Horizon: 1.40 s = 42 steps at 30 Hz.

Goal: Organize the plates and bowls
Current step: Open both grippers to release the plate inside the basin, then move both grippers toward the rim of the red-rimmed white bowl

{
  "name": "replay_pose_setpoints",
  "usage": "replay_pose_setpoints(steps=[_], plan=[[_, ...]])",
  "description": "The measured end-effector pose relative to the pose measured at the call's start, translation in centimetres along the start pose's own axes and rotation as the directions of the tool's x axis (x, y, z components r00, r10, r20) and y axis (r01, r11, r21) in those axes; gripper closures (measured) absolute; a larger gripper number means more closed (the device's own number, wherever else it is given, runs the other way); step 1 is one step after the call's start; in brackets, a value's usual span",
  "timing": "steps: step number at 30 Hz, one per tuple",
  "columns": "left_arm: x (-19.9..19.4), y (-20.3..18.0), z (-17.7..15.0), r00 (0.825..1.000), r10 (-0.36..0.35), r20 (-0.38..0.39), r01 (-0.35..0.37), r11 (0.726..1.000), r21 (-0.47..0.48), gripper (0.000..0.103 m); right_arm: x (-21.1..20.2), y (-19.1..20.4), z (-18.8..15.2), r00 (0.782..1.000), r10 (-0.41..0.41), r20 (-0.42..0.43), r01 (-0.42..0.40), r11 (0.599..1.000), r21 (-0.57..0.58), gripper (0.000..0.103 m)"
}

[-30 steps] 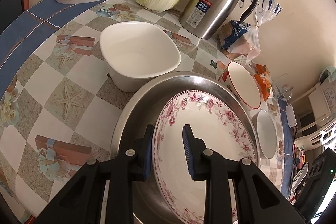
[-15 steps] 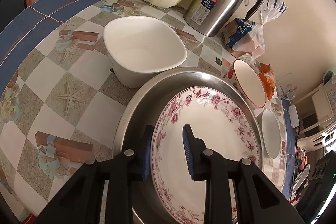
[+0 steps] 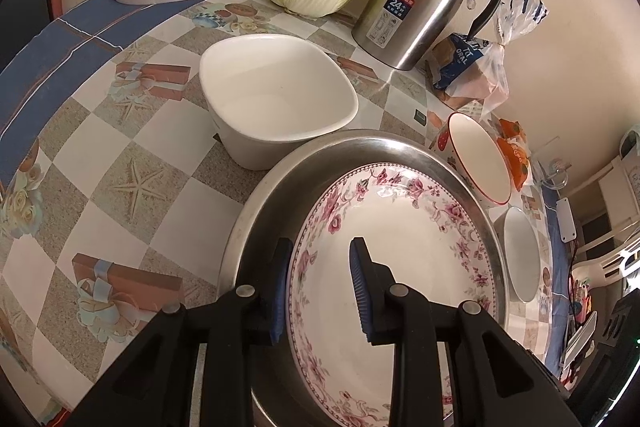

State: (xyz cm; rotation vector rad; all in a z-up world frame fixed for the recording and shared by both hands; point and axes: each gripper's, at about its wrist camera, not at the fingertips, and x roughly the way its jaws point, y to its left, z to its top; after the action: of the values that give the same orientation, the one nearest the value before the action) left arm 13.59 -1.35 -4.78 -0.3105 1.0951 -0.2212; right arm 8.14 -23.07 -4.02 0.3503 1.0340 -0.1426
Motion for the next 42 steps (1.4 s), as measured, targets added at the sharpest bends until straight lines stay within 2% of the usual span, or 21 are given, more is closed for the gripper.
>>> replay_pose_setpoints(steps=[14, 20, 21, 22, 23, 24, 25, 27, 29, 30, 31, 33, 37, 42], plan=[[-1.1, -0.7, 0.3, 0.998, 0.048, 0.031, -0.049, 0.998, 0.034, 0.070, -1.1, -0.1, 0.3, 0.998, -0.043, 0.038, 0.044, 0.999, -0.016, 0.088], [-2.7, -1.9, 0.5, 0.996, 0.048, 0.078, -0.054, 0.996, 0.076, 0.062, -3.0, -0.3, 0.8, 0.995, -0.041, 0.096, 0.041, 0.999, -0.002, 0.088], [-3.0, -2.1, 0.5, 0.995, 0.053, 0.088, -0.061, 0.994, 0.088, 0.056, -3.3, -0.4, 0.9, 0.993, -0.046, 0.107, 0.046, 0.999, -0.001, 0.087], [-3.2, -2.4, 0.5, 0.993, 0.063, 0.097, -0.073, 0.992, 0.099, 0.049, -3.7, -0.3, 0.9, 0.992, -0.051, 0.116, 0.052, 0.999, -0.002, 0.083], [-3.4, -2.6, 0.5, 0.992, 0.074, 0.105, -0.086, 0.990, 0.109, 0.047, -3.9, -0.3, 1.0, 0.991, -0.056, 0.124, 0.056, 0.998, -0.003, 0.077], [-3.5, -2.7, 0.5, 0.990, 0.084, 0.113, -0.097, 0.988, 0.118, 0.046, -4.1, -0.3, 1.0, 0.989, -0.062, 0.132, 0.063, 0.998, -0.004, 0.062], [-3.6, -2.9, 0.5, 0.989, 0.094, 0.117, -0.109, 0.986, 0.126, 0.046, -4.3, -0.3, 1.0, 0.988, -0.068, 0.140, 0.070, 0.998, -0.006, 0.055], [-3.6, -3.0, 0.5, 0.987, 0.113, 0.119, -0.129, 0.982, 0.136, 0.045, -4.4, -0.2, 1.0, 0.987, -0.071, 0.143, 0.074, 0.997, -0.015, 0.052], [-3.6, -3.0, 0.5, 0.984, 0.125, 0.123, -0.142, 0.980, 0.140, 0.035, -4.4, -0.2, 1.0, 0.988, -0.066, 0.141, 0.070, 0.997, -0.022, 0.047], [-3.6, -3.0, 0.5, 0.983, 0.131, 0.127, -0.148, 0.979, 0.141, 0.025, -4.3, -0.2, 1.0, 0.988, -0.064, 0.140, 0.068, 0.997, -0.023, 0.040], [-3.7, -3.0, 0.5, 0.982, 0.136, 0.133, -0.154, 0.978, 0.140, 0.020, -4.3, -0.2, 0.9, 0.988, -0.061, 0.139, 0.065, 0.998, -0.026, 0.037], [-3.8, -3.0, 0.5, 0.979, 0.148, 0.143, -0.168, 0.976, 0.138, 0.020, -4.2, -0.2, 0.8, 0.989, -0.054, 0.136, 0.058, 0.998, -0.031, 0.033], [-3.9, -2.8, 0.5, 0.974, 0.173, 0.149, -0.193, 0.972, 0.133, 0.012, -3.9, -0.2, 0.7, 0.989, -0.054, 0.137, 0.060, 0.997, -0.040, 0.015], [-3.7, -2.7, 0.4, 0.972, 0.181, 0.148, -0.201, 0.971, 0.132, 0.011, -3.5, -0.4, 0.6, 0.992, -0.053, 0.111, 0.058, 0.997, -0.041, 0.007]])
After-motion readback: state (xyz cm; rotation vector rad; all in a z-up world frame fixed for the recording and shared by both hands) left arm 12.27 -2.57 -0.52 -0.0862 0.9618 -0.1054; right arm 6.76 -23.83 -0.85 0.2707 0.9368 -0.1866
